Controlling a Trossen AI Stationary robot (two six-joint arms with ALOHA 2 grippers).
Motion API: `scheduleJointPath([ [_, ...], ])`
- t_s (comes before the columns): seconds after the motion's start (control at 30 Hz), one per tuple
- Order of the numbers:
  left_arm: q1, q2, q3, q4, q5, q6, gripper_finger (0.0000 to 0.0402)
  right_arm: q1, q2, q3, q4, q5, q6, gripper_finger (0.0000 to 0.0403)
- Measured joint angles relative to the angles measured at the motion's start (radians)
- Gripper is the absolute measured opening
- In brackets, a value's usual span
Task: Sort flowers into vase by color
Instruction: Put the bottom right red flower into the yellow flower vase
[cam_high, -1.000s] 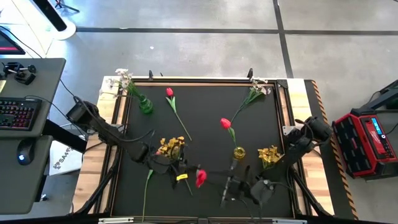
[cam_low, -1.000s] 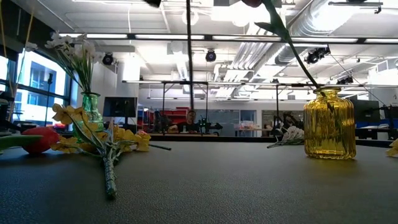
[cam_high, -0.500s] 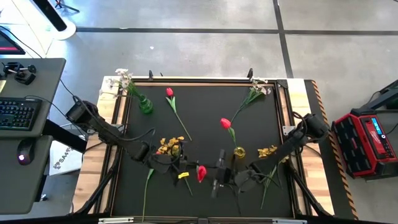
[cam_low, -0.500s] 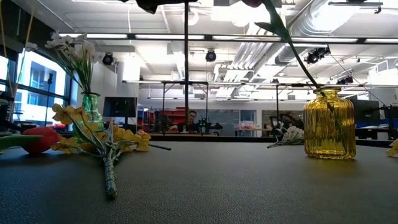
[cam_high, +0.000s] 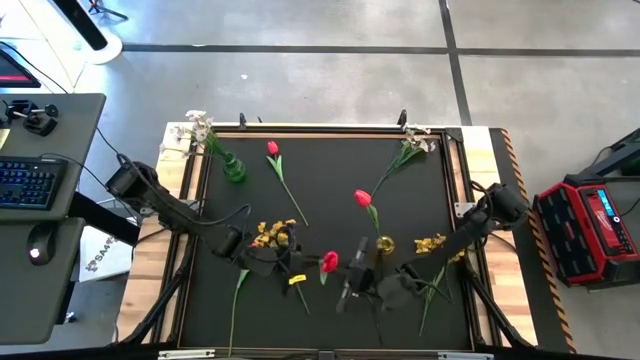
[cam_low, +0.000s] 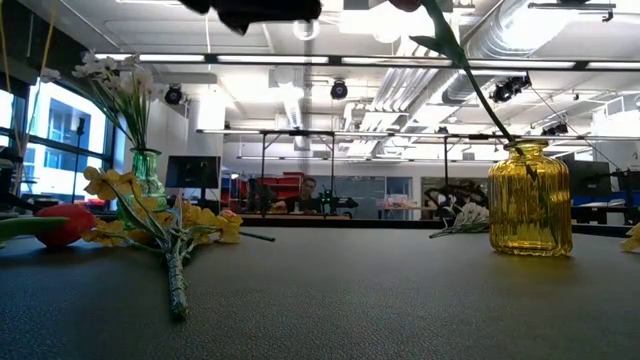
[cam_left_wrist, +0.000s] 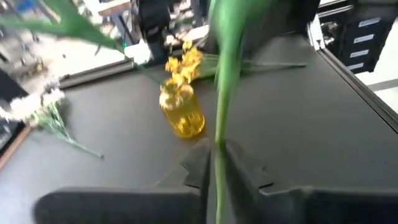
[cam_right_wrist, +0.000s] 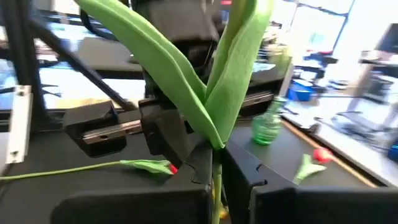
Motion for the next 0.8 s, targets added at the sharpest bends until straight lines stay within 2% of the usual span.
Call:
scheduleJointPath([
  [0.23, 0.035, 0.003, -0.004, -0.093, 0.01, -0.127, 0.0124, 0.165, -0.068, 0.0, -0.046, 0.332, 0.007, 0.0002],
  [0.37, 0.045, 0.018, -0.004, -0.081, 0.01, -0.161, 0.015, 0.276, -0.146, 0.0, -0.046, 0.522, -0.028, 0.0001],
  [0.5, 0.051, 0.052, -0.004, -0.013, 0.009, -0.169, 0.0155, 0.338, -0.223, -0.004, -0.075, 0.526, -0.034, 0.0001],
  [0.57, 0.05, 0.068, -0.004, 0.008, 0.009, -0.168, 0.0154, 0.347, -0.252, -0.004, -0.144, 0.526, -0.023, 0.0001],
  [0.8, 0.05, 0.121, -0.003, 0.044, 0.025, -0.17, 0.0152, 0.322, -0.346, -0.004, -0.475, 0.525, 0.195, 0.0],
])
